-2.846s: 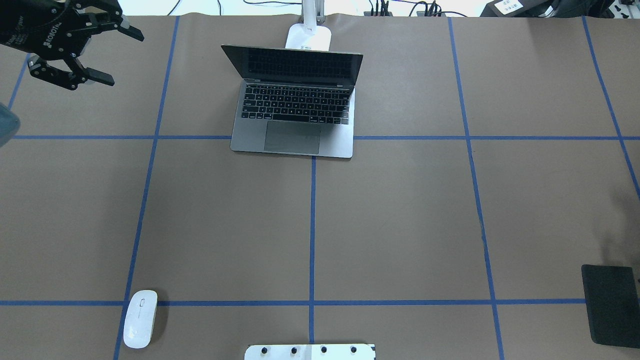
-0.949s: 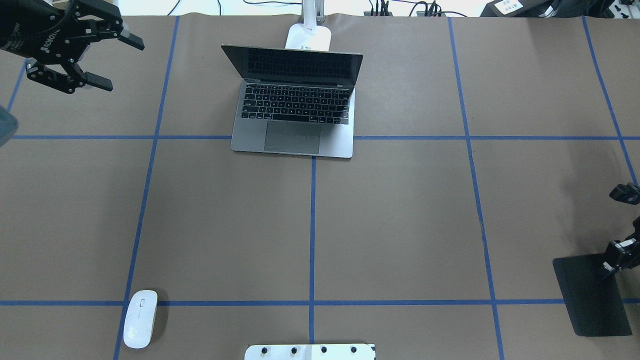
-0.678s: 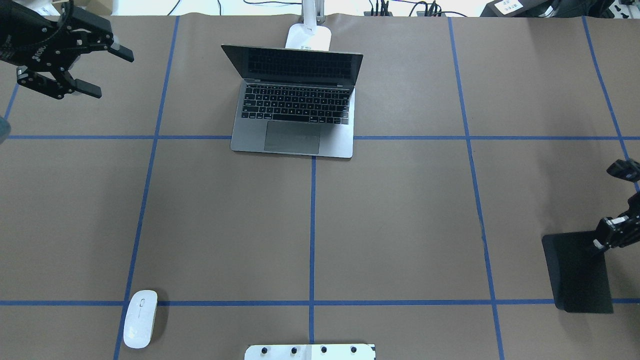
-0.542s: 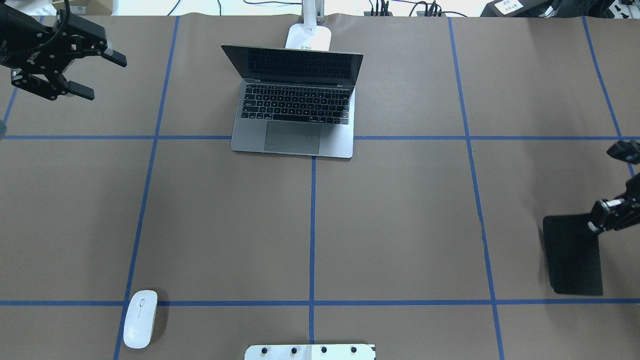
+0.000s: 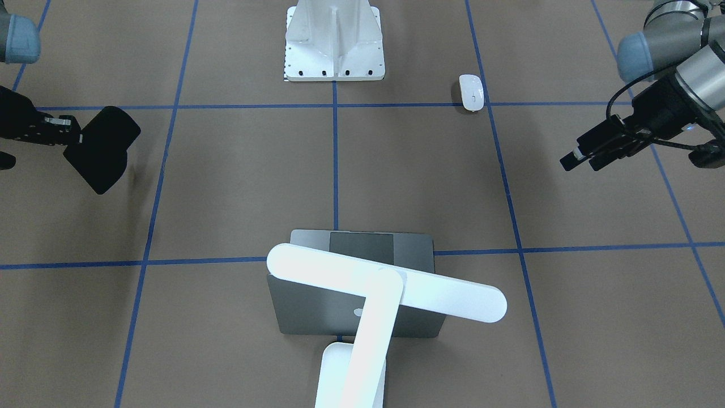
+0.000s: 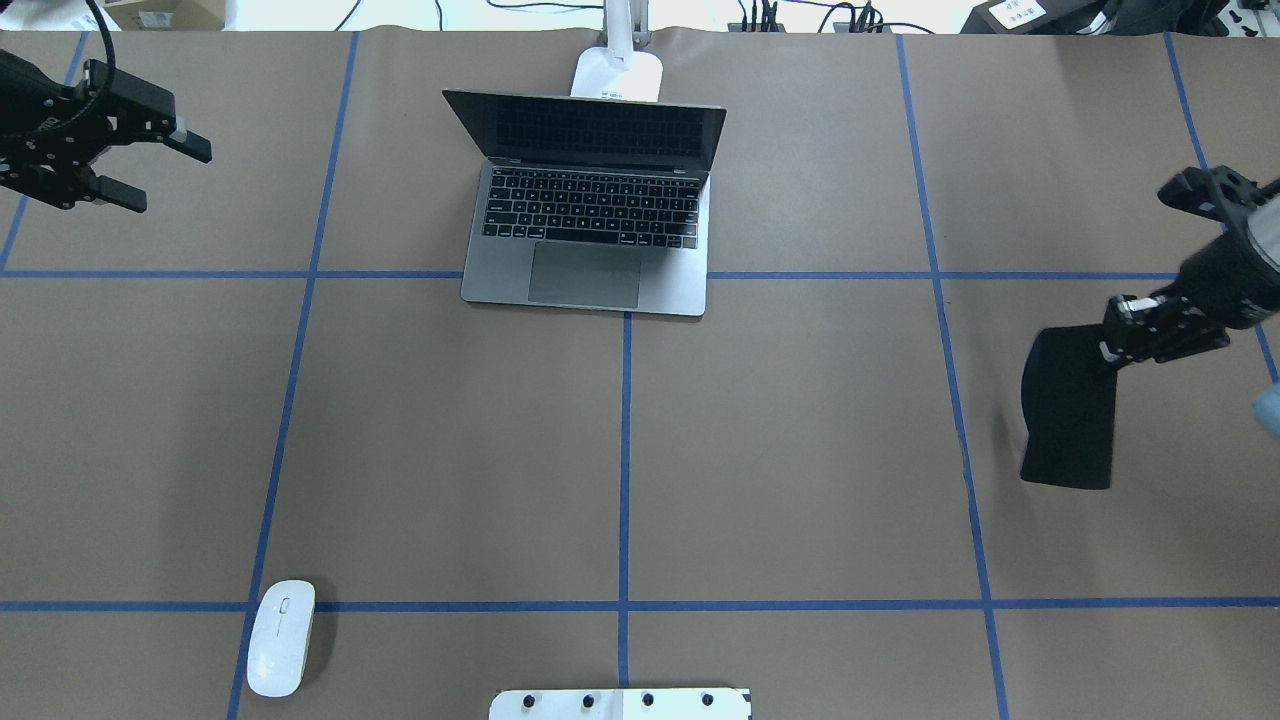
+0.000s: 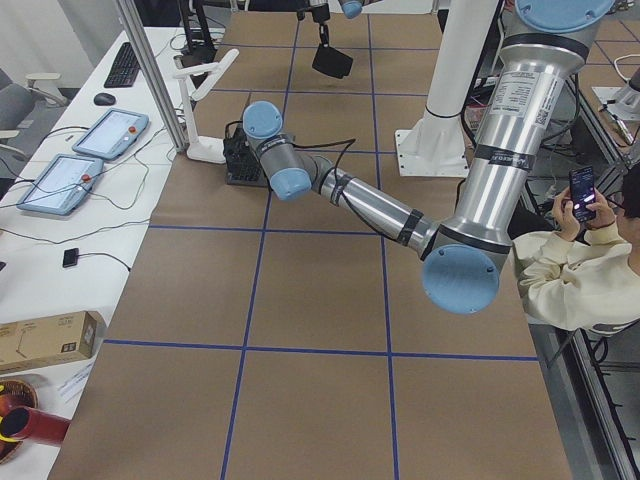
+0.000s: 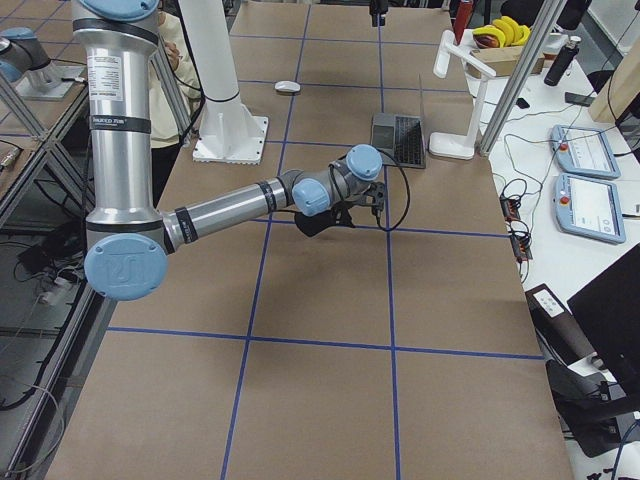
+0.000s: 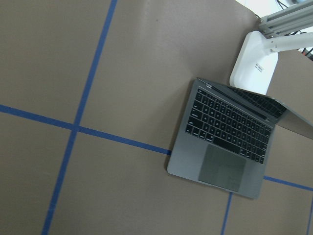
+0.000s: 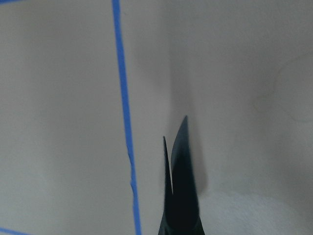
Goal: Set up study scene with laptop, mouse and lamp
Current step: 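Carry the mouse pad beside the laptop and release it with the right gripper, then raise the right gripper away while the left gripper reaches to the white mouse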
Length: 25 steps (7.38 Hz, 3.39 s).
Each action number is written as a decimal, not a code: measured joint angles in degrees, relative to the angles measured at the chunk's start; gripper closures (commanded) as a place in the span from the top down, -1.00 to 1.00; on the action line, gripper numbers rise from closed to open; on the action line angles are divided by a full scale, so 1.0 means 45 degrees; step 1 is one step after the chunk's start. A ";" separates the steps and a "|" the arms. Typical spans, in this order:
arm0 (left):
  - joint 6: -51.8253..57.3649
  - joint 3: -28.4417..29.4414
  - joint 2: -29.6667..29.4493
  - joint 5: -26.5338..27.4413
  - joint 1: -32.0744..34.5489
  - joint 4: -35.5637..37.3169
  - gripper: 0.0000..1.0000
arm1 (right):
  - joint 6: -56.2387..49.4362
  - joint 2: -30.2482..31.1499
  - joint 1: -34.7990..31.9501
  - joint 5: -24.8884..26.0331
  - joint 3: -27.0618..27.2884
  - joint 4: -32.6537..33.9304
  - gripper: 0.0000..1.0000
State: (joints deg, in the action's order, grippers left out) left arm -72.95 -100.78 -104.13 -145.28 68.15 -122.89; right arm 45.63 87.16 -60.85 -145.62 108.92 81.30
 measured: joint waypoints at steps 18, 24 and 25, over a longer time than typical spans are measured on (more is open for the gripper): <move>0.0608 0.0373 0.0585 0.0600 -0.0110 0.0012 1.00 | 0.2939 -0.7649 0.2779 0.5557 -0.1192 0.6027 1.00; -0.0855 -0.1934 0.2783 0.4871 -0.5121 0.0343 1.00 | 0.1500 -0.4684 0.2982 0.5460 0.0364 0.5982 1.00; -0.1428 -0.2447 0.3189 0.5764 -0.6345 0.0365 1.00 | 0.0880 -0.4085 0.2949 0.5452 0.0617 0.5968 1.00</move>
State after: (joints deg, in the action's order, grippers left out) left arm -79.38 -111.79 -89.78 -119.34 39.60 -121.25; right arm 49.59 68.78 -47.58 -121.08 111.70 108.15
